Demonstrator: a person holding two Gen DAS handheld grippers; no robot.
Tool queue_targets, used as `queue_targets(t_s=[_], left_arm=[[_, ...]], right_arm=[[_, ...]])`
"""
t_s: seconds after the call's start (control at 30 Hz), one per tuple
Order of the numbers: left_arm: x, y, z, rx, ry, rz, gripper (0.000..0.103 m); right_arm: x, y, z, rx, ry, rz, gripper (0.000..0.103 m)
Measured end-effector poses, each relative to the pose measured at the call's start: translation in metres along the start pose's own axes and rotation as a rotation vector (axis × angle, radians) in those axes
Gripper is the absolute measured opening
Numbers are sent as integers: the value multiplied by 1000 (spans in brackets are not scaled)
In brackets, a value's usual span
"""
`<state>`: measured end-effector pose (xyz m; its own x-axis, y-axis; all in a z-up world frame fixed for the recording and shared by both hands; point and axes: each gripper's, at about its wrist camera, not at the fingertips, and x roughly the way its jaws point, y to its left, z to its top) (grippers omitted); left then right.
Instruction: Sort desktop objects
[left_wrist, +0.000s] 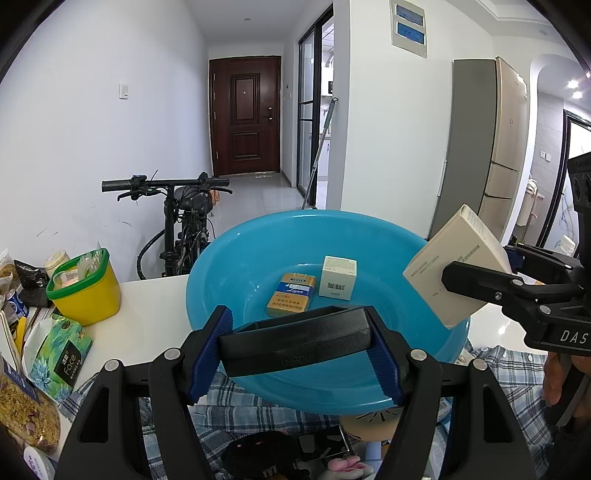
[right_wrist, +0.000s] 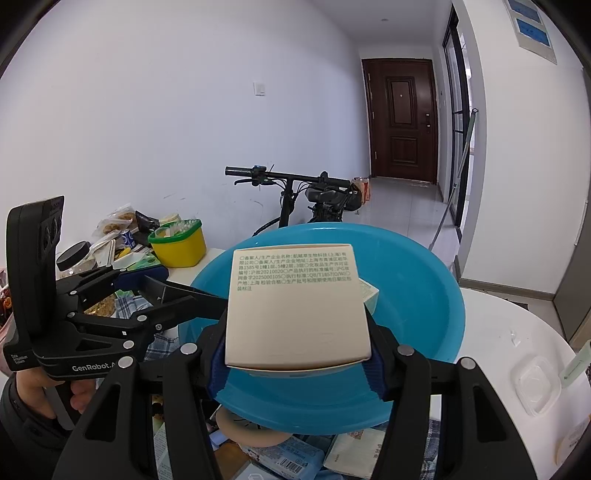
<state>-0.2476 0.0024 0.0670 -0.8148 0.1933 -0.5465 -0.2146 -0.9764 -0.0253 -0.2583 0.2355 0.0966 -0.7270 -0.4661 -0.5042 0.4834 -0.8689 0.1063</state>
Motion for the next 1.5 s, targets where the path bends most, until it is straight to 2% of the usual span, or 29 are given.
queue_targets(t_s=[1.5], left_arm=[[1, 1, 1, -5, -2, 6, 73]], right_arm=[[2, -5, -2, 0, 3, -5, 57]])
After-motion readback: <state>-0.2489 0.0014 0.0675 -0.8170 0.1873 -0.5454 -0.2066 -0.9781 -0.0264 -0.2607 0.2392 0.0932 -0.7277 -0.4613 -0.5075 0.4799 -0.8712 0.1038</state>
